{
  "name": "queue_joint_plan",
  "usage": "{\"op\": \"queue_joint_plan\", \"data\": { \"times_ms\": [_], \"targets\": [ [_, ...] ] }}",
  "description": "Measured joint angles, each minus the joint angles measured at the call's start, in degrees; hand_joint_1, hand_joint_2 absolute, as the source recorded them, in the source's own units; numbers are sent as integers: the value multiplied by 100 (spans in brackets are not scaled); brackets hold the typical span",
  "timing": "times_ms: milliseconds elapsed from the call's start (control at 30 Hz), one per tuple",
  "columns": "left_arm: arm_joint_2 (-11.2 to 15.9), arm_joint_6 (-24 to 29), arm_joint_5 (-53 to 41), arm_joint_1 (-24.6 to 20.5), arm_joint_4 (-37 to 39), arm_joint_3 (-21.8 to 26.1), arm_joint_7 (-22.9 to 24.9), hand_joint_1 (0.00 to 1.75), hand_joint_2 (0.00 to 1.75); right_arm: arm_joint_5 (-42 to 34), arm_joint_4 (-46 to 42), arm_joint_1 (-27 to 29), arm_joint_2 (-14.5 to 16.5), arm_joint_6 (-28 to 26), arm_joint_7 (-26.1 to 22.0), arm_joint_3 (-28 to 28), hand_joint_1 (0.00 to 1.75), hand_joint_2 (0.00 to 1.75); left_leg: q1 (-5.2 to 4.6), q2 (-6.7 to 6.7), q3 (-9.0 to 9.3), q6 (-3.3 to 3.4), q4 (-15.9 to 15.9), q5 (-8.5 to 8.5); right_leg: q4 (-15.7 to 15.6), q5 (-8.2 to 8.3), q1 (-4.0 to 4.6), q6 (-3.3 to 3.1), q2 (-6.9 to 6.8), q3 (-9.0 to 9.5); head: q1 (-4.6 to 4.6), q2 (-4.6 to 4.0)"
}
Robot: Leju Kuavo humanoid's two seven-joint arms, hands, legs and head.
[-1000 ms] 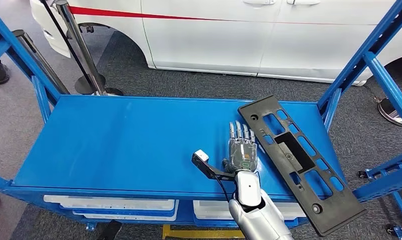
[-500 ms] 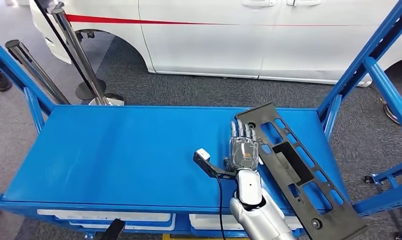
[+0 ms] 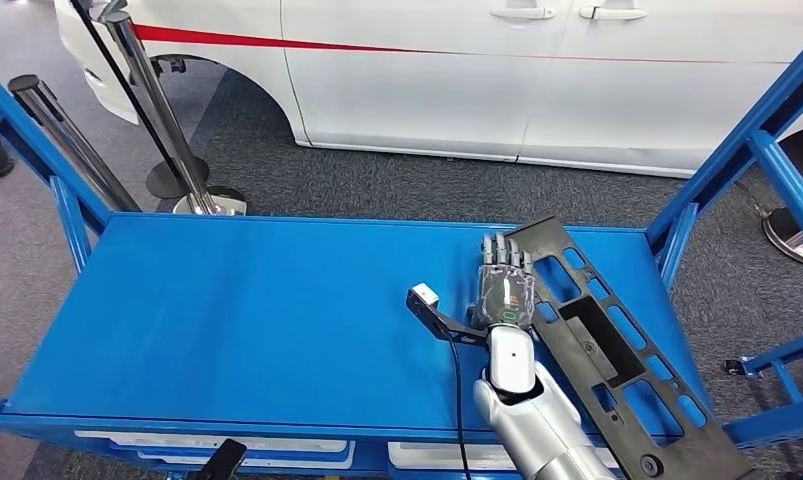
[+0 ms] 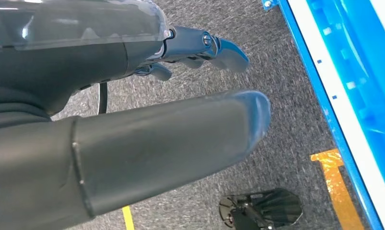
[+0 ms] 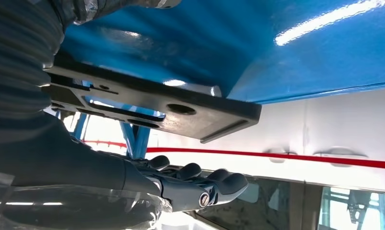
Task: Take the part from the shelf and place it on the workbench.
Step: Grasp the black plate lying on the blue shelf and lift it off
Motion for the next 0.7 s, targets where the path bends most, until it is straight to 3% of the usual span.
{"op": "queue_joint_plan", "data": {
  "times_ms": [100, 133, 167, 267, 333, 400, 500, 533, 567, 667, 700],
  "targets": [
    [15, -37, 0, -4, 0, -41, 1, 0, 0, -11, 101, -41, -26, -20, -43, -78, 0, 175, -16, 15, -56, 46, -6, 32, 1014, -574, -21, 42, -8, -430, 1, 0],
    [20, -40, 0, -4, 0, -46, 3, 0, 0, -11, 127, -51, -28, -22, -51, -95, 0, 175, -23, 18, -76, 53, -4, 44, 1215, -619, -23, 41, -8, -505, 1, 0],
    [23, -43, 0, -4, 0, -48, 5, 0, 0, -10, 148, -62, -29, -22, -58, -107, 0, 175, -31, 19, -93, 58, -3, 58, 1213, -552, -21, 28, -8, -478, 1, 0],
    [25, -49, 0, -3, 0, -50, 8, 0, 0, -10, 173, -86, -29, -22, -69, -117, 0, 175, -48, 18, -113, 57, -2, 82, 825, -264, -15, -12, -8, -241, 1, 0],
    [25, -49, 1, -3, 0, -50, 8, 0, 0, -10, 175, -89, -29, -22, -70, -118, 0, 175, -50, 18, -114, 57, -2, 84, 757, -232, -13, -19, -7, -202, 1, 0],
    [24, -49, 2, -5, 0, -50, 8, 0, 0, -10, 184, -110, -29, -23, -71, -126, 0, 175, -60, 15, -117, 50, -3, 99, 356, -96, 10, -78, -7, 36, 1, 0],
    [17, -53, 2, -17, 0, -52, 9, 0, 0, -10, 220, -162, -28, -25, -85, -158, 0, 175, -60, 11, -136, -84, -44, 204, -417, 171, 59, -214, -35, 382, 1, 0],
    [20, -53, 2, -20, 0, -53, 9, 0, 0, -8, 233, -167, -26, -24, -88, -167, 0, 175, -57, 7, -167, -140, -8, 163, -525, 241, 49, -239, -45, 383, -1, 0],
    [25, -51, 2, -19, 0, -54, 11, 0, 0, -5, 240, -169, -21, -23, -88, -171, 0, 175, -58, 3, -229, -171, 136, 16, -579, 302, 24, -257, -48, 363, -2, 0],
    [39, -40, 13, -20, 0, -55, 16, 0, 0, 14, 249, -170, -2, -17, -87, -186, 0, 175, -29, -2, -565, -261, 1134, -659, -609, 417, 2, -281, -50, 231, -6, 0],
    [45, -34, 19, -17, 0, -55, 17, 0, 0, 21, 252, -168, 1, -14, -87, -189, 0, 175, -17, -1, -621, -290, 1397, -763, -598, 442, -2, -271, -51, 188, -7, 0]
  ]
}}
